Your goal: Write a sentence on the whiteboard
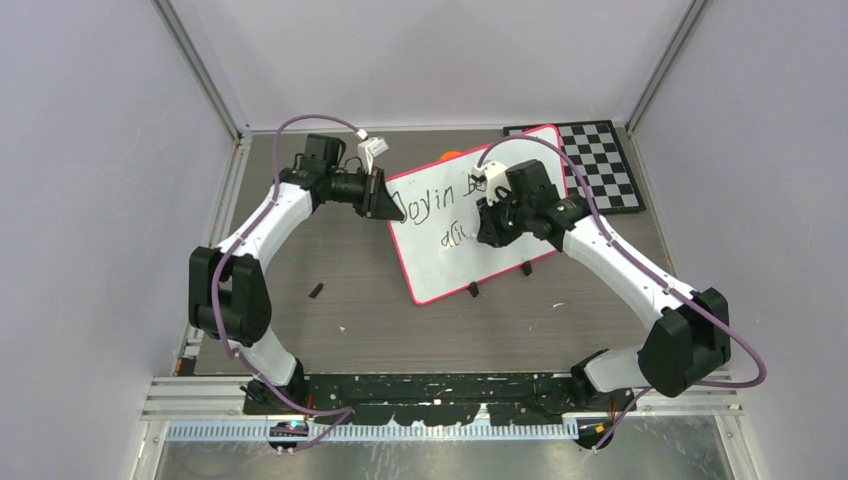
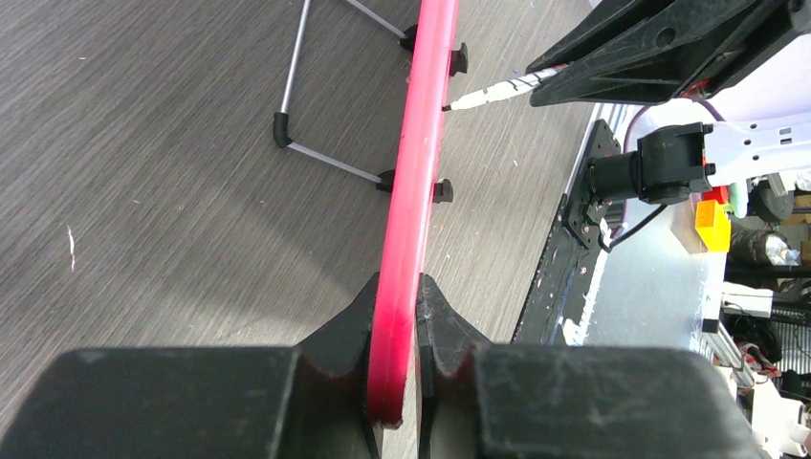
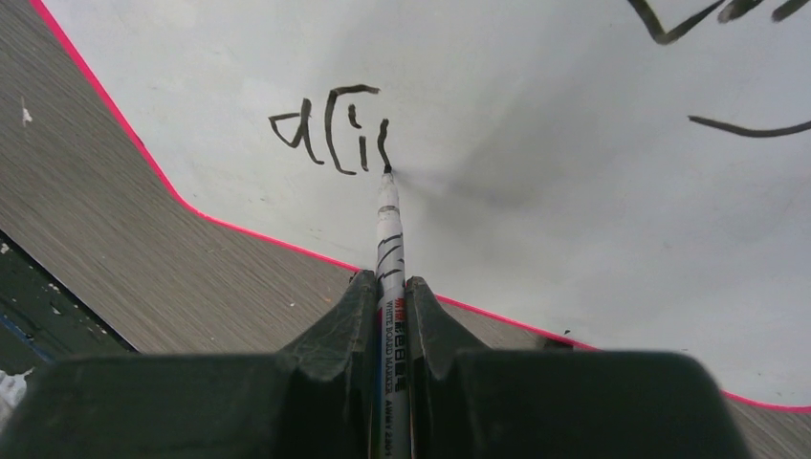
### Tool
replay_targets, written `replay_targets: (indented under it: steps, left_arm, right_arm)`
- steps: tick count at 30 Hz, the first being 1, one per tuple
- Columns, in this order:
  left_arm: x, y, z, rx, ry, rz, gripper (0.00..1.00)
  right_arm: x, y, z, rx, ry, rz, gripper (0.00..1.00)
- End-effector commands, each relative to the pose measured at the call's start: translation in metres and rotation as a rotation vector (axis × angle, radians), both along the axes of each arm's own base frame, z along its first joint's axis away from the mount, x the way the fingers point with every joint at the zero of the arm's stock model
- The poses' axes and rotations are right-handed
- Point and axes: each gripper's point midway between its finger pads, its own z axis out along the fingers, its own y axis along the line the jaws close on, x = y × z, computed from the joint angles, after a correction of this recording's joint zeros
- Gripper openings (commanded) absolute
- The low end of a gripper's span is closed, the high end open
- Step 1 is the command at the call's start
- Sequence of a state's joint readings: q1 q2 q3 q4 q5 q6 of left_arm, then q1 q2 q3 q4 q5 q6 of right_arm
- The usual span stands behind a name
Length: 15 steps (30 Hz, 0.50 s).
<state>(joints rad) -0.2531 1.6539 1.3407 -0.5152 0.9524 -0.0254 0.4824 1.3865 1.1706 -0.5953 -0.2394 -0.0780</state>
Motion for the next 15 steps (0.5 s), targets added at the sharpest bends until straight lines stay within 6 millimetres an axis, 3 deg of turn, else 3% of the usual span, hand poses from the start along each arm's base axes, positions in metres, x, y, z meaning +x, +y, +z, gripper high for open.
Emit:
replay_targets:
  steps: [1,4,15]
  left_arm:
    - [0.011,0.006,0.002,0.048,-0.103,0.025,0.0]
    - [0.011,0.006,0.001,0.048,-0.099,0.026,0.0]
    - [0.009,0.007,0.002,0.053,-0.106,0.03,0.0]
  right_arm:
    - [0.003,-0.011,0.001,-0.026,-0.054,-0.027,0.0]
    - [0.004,-0.012,0.001,-0.03,-0.059,-0.03,0.0]
    - [0.033,-0.011,0.03,0.005,-0.114,-0.064,0.0]
